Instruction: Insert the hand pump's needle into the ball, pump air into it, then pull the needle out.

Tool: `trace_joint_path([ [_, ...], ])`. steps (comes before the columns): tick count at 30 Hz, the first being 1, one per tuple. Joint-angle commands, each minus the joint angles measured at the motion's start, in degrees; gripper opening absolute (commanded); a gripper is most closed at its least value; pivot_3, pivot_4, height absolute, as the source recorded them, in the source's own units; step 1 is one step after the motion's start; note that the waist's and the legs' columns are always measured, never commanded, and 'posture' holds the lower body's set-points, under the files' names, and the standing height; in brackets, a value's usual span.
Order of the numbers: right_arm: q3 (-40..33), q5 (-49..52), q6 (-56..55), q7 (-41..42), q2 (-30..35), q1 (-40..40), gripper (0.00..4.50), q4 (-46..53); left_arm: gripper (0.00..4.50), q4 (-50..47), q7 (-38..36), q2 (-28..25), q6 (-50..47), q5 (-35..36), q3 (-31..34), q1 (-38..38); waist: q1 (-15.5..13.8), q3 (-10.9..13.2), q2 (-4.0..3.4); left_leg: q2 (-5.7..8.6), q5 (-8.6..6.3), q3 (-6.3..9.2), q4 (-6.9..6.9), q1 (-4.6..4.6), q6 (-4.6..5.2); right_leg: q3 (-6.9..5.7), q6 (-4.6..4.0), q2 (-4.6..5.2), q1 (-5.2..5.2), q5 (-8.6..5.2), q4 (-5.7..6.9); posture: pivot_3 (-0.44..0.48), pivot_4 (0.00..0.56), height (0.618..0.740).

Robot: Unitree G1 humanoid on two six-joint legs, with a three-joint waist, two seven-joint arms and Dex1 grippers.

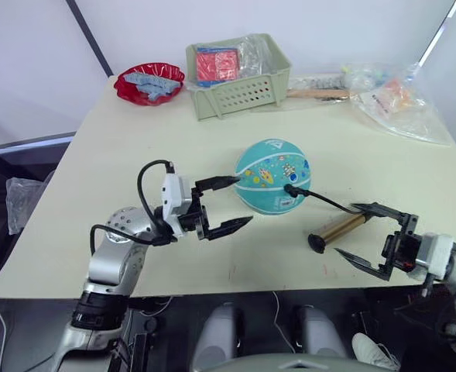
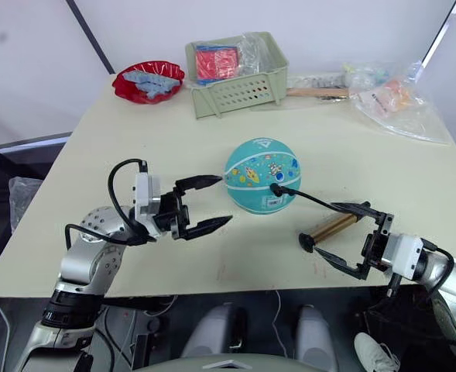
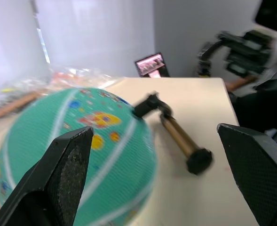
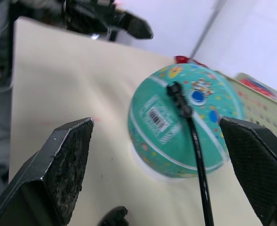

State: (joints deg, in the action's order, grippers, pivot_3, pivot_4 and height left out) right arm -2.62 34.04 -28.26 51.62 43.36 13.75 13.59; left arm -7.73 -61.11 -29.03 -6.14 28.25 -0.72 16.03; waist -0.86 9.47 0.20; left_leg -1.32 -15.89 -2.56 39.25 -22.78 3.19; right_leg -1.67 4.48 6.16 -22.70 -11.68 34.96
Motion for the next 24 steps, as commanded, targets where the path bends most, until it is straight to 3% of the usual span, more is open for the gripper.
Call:
trace_joint_path([
  [1, -4.0, 2.9, 2.9, -2.9, -2.2, 3.3, 4.45, 6.1, 4.5, 1.6, 3.9, 2.2, -0.7, -1.7, -0.6, 4.0, 0.0, 0.0, 0.0, -0.01, 0.02, 0.0, 0.0, 0.0, -0.03, 0.01, 0.0, -0.02, 0.0, 0.0, 0.01, 0.0, 0.15, 0.738],
  [12, -10.8, 6.7, 9.6, -2.8, -6.4, 13.5, 4.45, 14.7, 4.5, 13.5, 14.2, 12.3, -3.1, -8.7, -3.9, 18.7, -0.1, 0.1, 0.18, 0.05, 0.04, -0.02, 0.01, -0.12, -0.05, 0.11, 0.01, -0.17, 0.0, 0.0, -0.02, 0.0, 0.15, 0.738],
  [19, -10.7, 5.6, 13.3, -3.3, -7.8, 12.1, 4.45, 16.3, 4.5, 16.4, 16.7, 16.7, -3.3, -10.5, -5.1, 21.7, 0.0, 0.1, 0.2, 0.04, 0.04, 0.0, 0.0, -0.12, -0.05, 0.13, 0.01, -0.19, -0.01, -0.01, -0.02, 0.0, 0.15, 0.738],
  [24, -10.6, 4.9, 15.1, -3.0, -9.0, 10.4, 4.45, 16.6, 4.5, 18.3, 17.2, 16.7, -3.2, -12.6, -5.9, 22.4, 0.0, 0.1, 0.21, 0.04, 0.04, 0.01, 0.01, -0.12, -0.05, 0.13, 0.01, -0.18, -0.01, 0.0, -0.02, 0.0, 0.15, 0.738],
])
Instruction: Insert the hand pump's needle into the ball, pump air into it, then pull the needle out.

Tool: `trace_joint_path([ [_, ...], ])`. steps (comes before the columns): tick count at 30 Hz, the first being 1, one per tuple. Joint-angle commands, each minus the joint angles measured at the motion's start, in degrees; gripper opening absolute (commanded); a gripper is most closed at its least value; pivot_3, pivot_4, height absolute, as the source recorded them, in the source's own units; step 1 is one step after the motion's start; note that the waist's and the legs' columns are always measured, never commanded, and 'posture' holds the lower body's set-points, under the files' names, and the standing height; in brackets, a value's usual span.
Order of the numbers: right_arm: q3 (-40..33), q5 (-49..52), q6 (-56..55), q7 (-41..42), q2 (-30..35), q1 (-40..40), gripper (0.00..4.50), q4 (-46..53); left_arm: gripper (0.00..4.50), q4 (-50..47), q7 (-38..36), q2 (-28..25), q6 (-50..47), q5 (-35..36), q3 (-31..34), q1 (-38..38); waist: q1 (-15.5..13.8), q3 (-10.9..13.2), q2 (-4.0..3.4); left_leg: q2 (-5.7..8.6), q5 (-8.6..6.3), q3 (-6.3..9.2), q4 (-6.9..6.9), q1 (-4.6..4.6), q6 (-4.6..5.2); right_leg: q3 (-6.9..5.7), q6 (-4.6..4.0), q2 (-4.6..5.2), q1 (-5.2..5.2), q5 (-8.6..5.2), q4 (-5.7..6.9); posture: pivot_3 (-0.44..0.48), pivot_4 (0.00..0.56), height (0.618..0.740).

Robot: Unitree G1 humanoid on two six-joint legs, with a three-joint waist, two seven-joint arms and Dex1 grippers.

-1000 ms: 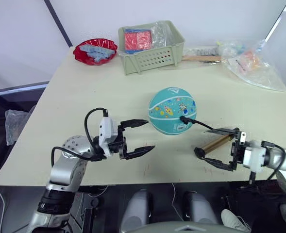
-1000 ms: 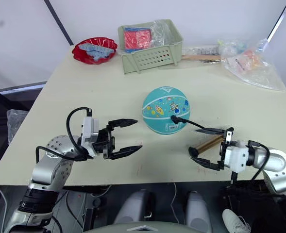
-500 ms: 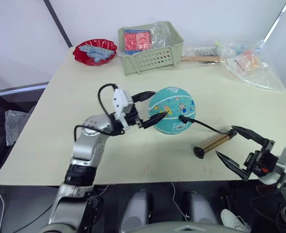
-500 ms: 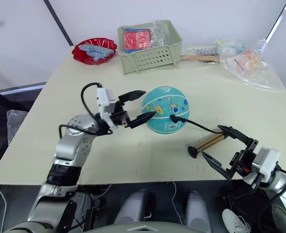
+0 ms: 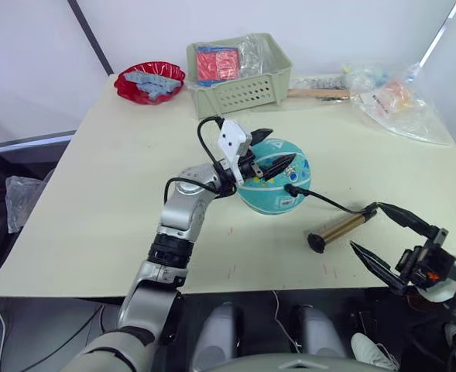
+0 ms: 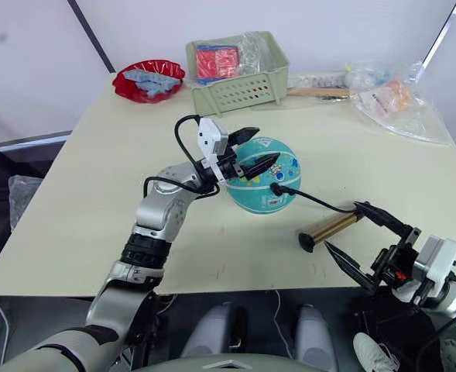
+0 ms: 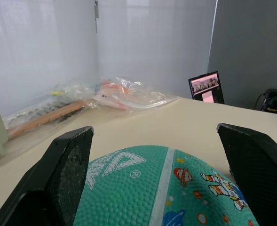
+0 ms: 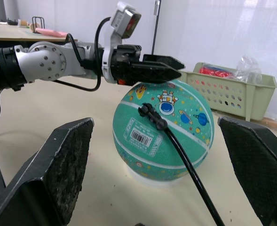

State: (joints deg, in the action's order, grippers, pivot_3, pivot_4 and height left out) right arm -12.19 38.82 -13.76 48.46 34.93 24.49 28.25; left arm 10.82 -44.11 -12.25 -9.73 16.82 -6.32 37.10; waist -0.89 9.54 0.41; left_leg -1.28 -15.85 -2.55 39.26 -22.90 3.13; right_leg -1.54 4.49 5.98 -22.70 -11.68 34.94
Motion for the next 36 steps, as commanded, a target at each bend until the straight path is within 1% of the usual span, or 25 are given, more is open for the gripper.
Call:
trace_joint_path([
  [1, -1.0, 0.1, 0.8, 0.3, -0.7, -0.6, 4.45, 1.9, 4.5, 0.0, 0.4, -0.1, 0.2, -1.3, -0.3, 1.4, 0.0, 0.0, 0.0, 0.0, 0.0, 0.0, 0.0, 0.0, 0.0, 0.0, 0.0, 0.0, 0.0, 0.0, 0.0, 0.0, 0.15, 0.738],
  [7, -1.2, -0.8, 2.1, 0.0, -1.6, -1.9, 4.45, 1.8, 4.5, 1.3, -0.1, -0.7, -1.2, -3.1, -1.4, 1.4, -0.1, 0.0, 0.01, 0.01, 0.0, 0.0, 0.0, -0.01, 0.0, -0.01, 0.0, 0.0, 0.01, 0.0, 0.01, 0.0, 0.15, 0.738],
  [10, -0.7, -2.5, 4.1, -2.6, -2.2, -3.5, 4.45, 2.2, 4.5, 1.7, 0.0, -0.9, -2.3, -3.7, -2.0, 1.0, 0.0, 0.0, 0.01, 0.0, 0.0, 0.0, 0.0, 0.01, 0.0, 0.0, 0.0, 0.0, 0.01, 0.0, 0.02, 0.0, 0.15, 0.738],
  [13, 1.4, -4.5, 10.5, -7.8, -1.8, -7.9, 4.45, 4.0, 4.5, 2.9, 0.3, -0.7, -3.8, -4.8, -2.9, 1.1, 0.0, 0.0, 0.0, 0.0, 0.01, 0.0, 0.04, 0.05, 0.0, 0.0, 0.0, 0.0, 0.02, 0.01, 0.04, 0.0, 0.15, 0.738],
  [16, 4.4, -8.9, 16.7, -11.6, -0.8, -11.7, 4.45, 5.0, 4.5, 4.2, 1.0, 0.0, -4.9, -5.6, -3.3, 1.4, -0.2, -0.1, 0.01, 0.0, 0.06, 0.02, 0.08, 0.07, -0.05, -0.01, 0.0, 0.0, 0.02, 0.01, 0.09, 0.0, 0.15, 0.738],
  [19, 8.0, -13.6, 19.0, -13.0, -0.9, -15.6, 4.45, 5.0, 4.5, 5.8, 1.3, 0.8, -5.0, -6.4, -3.9, 1.4, -0.5, -0.1, 0.03, 0.01, 0.07, 0.07, 0.08, 0.05, -0.07, -0.04, -0.01, -0.02, 0.05, 0.01, 0.09, 0.0, 0.15, 0.738],
  [23, 15.9, -23.9, 24.2, -15.6, -0.3, -23.4, 4.45, 4.1, 4.5, 8.6, 2.2, 2.5, -4.1, -6.9, -4.2, 1.9, -0.6, -0.2, 0.05, 0.06, 0.08, 0.08, 0.12, 0.05, -0.06, 0.0, -0.01, -0.02, 0.09, 0.02, 0.09, 0.0, 0.15, 0.738],
  [26, 18.5, -31.5, 26.7, -17.4, 1.1, -27.7, 4.45, 3.4, 4.5, 9.9, 2.6, 3.4, -3.7, -7.5, -4.2, 2.2, -1.4, -0.3, 0.04, 0.12, 0.09, 0.19, 0.19, 0.04, -0.05, -0.01, 0.0, -0.02, 0.11, 0.01, 0.09, 0.0, 0.15, 0.738],
  [30, 20.7, -37.3, 28.9, -16.6, 2.8, -32.2, 4.45, 2.9, 4.5, 10.6, 3.6, 4.4, -3.0, -8.3, -4.3, 1.8, -1.5, -0.3, 0.07, 0.25, 0.1, 0.35, 0.21, -0.02, -0.05, 0.01, -0.01, -0.02, 0.19, 0.01, 0.05, 0.0, 0.15, 0.738],
  [36, 24.5, -43.3, 31.1, -12.8, 5.8, -38.5, 4.45, 1.4, 4.5, 11.4, 4.7, 5.6, -2.5, -9.0, -4.4, 1.5, -1.5, -0.4, 0.09, 0.28, 0.11, 0.47, 0.23, 0.0, -0.04, -0.03, -0.01, -0.03, 0.26, 0.01, 0.06, 0.0, 0.15, 0.738],
])
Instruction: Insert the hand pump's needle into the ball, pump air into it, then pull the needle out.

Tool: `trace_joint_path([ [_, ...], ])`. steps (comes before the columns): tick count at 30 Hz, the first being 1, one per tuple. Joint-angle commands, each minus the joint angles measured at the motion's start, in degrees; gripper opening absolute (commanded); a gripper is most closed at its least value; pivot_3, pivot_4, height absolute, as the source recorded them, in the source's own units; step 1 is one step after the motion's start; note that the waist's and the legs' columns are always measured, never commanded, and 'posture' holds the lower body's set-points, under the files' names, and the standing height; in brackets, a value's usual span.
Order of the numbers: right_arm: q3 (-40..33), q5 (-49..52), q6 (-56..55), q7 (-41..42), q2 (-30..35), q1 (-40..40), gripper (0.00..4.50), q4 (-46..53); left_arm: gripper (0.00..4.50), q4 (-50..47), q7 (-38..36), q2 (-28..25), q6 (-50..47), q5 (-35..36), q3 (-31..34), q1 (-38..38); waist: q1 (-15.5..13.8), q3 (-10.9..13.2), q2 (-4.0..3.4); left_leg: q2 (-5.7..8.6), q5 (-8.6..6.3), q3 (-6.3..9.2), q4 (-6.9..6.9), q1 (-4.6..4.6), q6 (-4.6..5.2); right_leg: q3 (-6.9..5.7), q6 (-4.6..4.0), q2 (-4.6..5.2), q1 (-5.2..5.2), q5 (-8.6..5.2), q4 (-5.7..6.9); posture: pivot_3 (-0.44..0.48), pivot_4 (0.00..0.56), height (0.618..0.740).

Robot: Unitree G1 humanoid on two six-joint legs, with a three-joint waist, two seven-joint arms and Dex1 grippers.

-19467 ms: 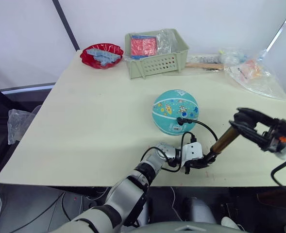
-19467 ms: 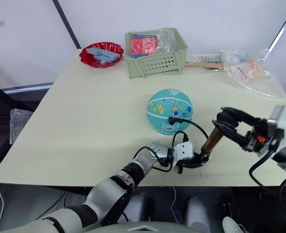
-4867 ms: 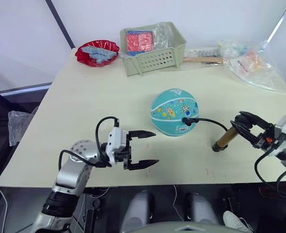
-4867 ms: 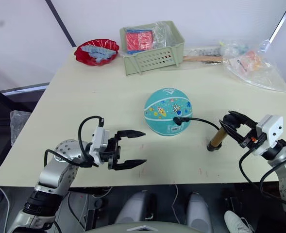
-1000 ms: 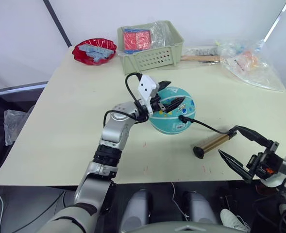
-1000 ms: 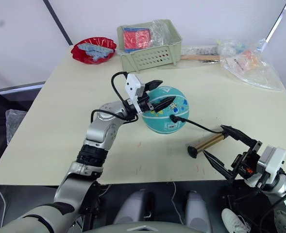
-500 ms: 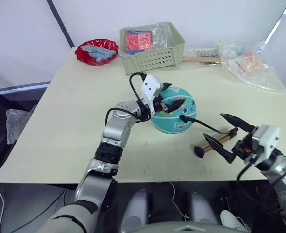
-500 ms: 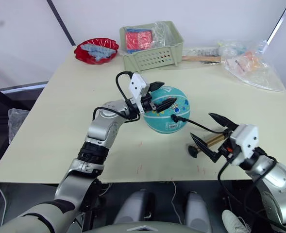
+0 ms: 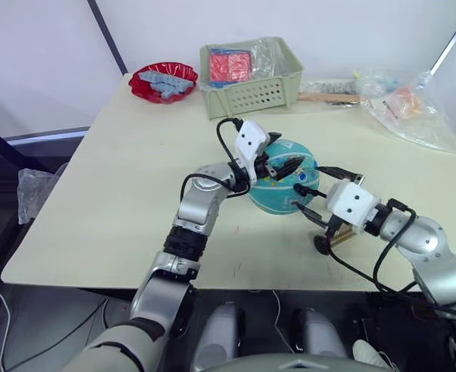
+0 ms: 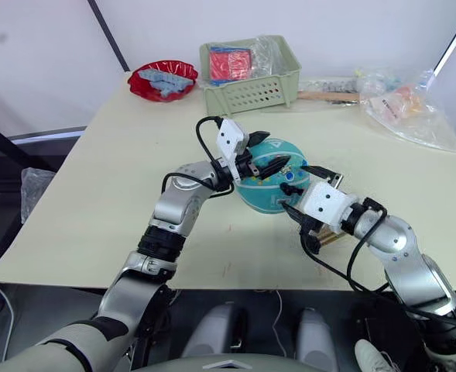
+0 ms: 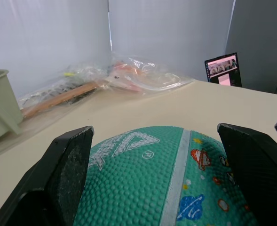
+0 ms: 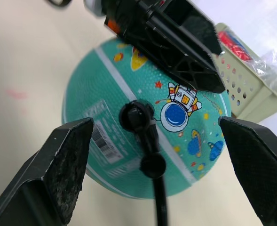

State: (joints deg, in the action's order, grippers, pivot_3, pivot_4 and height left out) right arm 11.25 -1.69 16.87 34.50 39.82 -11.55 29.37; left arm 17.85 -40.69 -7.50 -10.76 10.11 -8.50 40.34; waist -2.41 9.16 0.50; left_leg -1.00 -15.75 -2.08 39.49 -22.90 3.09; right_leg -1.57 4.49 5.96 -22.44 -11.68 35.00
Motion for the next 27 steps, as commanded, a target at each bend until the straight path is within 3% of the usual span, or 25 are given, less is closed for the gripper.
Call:
trace_joint_path([
  [1, 1.4, -3.2, 0.7, 1.4, 0.8, -3.0, 4.45, 0.1, 4.5, 4.6, 1.4, 1.0, -1.4, -2.4, -2.1, -1.6, 0.0, 0.0, 0.01, 0.01, 0.01, 0.02, 0.0, 0.01, 0.01, 0.0, 0.01, 0.0, 0.02, 0.0, 0.0, 0.0, 0.15, 0.738],
  [5, 2.2, -5.1, -0.1, 2.2, 0.5, -4.1, 4.45, -0.3, 4.5, 5.4, 1.7, 1.3, -0.8, -2.7, -2.0, -1.1, 0.0, -0.1, 0.04, 0.05, 0.01, 0.13, 0.0, 0.01, 0.01, -0.04, 0.0, 0.0, 0.07, -0.01, -0.02, 0.0, 0.15, 0.738],
  [8, 2.7, -6.8, -0.7, 2.8, 0.6, -4.2, 3.61, -0.7, 4.5, 5.6, 1.7, 1.5, -0.5, -2.8, -1.9, -1.1, 0.0, -0.1, 0.04, 0.09, 0.02, 0.15, 0.01, 0.01, 0.01, -0.03, 0.01, 0.01, 0.09, 0.0, -0.02, 0.0, 0.15, 0.738],
  [15, 2.4, -7.9, -1.9, 3.0, -0.2, -4.2, 0.09, -0.8, 4.5, 5.3, 1.8, 1.7, -0.4, -3.1, -2.1, -1.5, 0.0, -0.1, 0.04, 0.11, 0.06, 0.29, 0.01, 0.01, -0.01, -0.05, 0.01, 0.01, 0.11, 0.0, -0.02, 0.0, 0.15, 0.738],
  [22, 1.2, -9.3, -2.4, 2.7, -0.1, -3.2, 0.07, 0.3, 4.5, 7.1, 5.8, 2.9, 0.2, -6.3, -3.7, -3.3, 0.0, -0.1, 0.05, 0.16, 0.07, 0.66, 0.01, 0.06, -0.01, -0.08, 0.01, 0.0, 0.21, -0.01, -0.04, 0.0, 0.15, 0.738],
  [27, -0.9, -8.5, -1.8, 3.2, 0.1, -1.2, 0.07, 3.3, 4.5, 13.6, 10.2, 4.6, 3.1, -10.0, -4.9, -3.6, -0.2, -0.3, 0.07, 0.36, 0.12, 0.96, 0.01, 0.11, 0.02, -0.1, 0.03, 0.02, 0.45, -0.02, -0.09, 0.0, 0.15, 0.738],
])
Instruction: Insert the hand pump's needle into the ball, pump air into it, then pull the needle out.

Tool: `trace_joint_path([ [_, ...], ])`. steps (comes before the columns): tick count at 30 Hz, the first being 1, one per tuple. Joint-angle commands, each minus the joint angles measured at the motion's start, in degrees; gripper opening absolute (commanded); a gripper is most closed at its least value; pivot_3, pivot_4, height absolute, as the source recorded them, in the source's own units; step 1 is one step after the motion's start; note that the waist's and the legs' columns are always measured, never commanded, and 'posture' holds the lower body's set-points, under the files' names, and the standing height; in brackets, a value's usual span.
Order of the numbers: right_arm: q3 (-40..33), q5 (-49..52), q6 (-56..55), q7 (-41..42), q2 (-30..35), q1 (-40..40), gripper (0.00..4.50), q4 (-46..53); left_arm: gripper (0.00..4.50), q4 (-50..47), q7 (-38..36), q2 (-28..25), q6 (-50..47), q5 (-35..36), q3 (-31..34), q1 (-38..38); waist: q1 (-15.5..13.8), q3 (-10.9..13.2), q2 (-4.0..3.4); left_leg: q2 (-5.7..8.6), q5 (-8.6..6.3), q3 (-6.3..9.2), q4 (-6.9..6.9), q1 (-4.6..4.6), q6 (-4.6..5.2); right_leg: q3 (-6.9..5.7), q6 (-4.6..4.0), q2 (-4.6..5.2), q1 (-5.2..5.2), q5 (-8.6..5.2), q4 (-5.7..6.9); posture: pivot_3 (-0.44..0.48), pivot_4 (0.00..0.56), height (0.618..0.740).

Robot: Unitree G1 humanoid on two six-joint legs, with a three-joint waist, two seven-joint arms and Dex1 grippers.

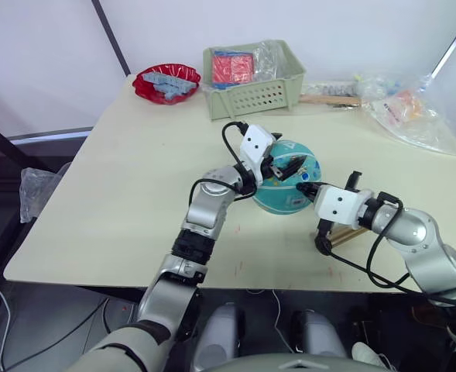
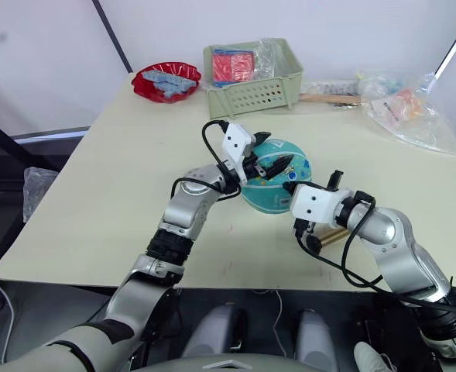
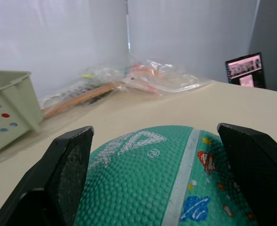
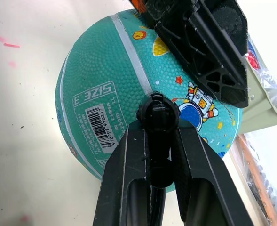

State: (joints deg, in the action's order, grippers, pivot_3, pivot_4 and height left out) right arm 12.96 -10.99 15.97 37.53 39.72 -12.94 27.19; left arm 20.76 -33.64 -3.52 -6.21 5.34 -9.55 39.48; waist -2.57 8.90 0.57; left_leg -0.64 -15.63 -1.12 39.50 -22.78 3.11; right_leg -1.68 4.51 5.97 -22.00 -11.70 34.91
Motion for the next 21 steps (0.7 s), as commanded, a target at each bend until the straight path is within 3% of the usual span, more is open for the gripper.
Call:
trace_joint_path([
  [1, -2.9, 0.9, -0.7, 0.4, 0.3, 0.5, 0.07, 6.0, 4.5, 12.2, 3.6, 0.7, -0.7, -6.0, -4.2, -2.6, -0.2, -0.1, -0.01, 0.05, 0.06, 0.06, 0.0, 0.0, 0.02, 0.0, 0.02, 0.0, 0.06, -0.01, -0.02, 0.0, 0.15, 0.738],
  [8, -6.0, 2.8, 3.2, 3.0, 1.4, 1.4, 0.07, 10.7, 4.5, 19.4, 4.1, 1.3, 4.2, -8.4, -6.1, -1.6, -1.5, -0.3, 0.01, 0.14, 0.25, 0.4, 0.0, -0.02, 0.06, 0.0, 0.2, 0.08, 0.2, -0.12, -0.03, 0.0, 0.15, 0.738],
  [21, -13.1, 9.2, 9.3, 7.9, 4.7, 2.7, 0.07, 17.0, 4.5, 23.9, 4.4, 1.7, 6.8, -8.5, -7.0, -1.0, -3.1, -0.3, -0.01, 0.39, 0.25, 1.04, -0.02, -0.52, 0.08, -0.45, 0.18, 0.21, 0.21, -0.14, -0.31, 0.0, 0.15, 0.738],
])
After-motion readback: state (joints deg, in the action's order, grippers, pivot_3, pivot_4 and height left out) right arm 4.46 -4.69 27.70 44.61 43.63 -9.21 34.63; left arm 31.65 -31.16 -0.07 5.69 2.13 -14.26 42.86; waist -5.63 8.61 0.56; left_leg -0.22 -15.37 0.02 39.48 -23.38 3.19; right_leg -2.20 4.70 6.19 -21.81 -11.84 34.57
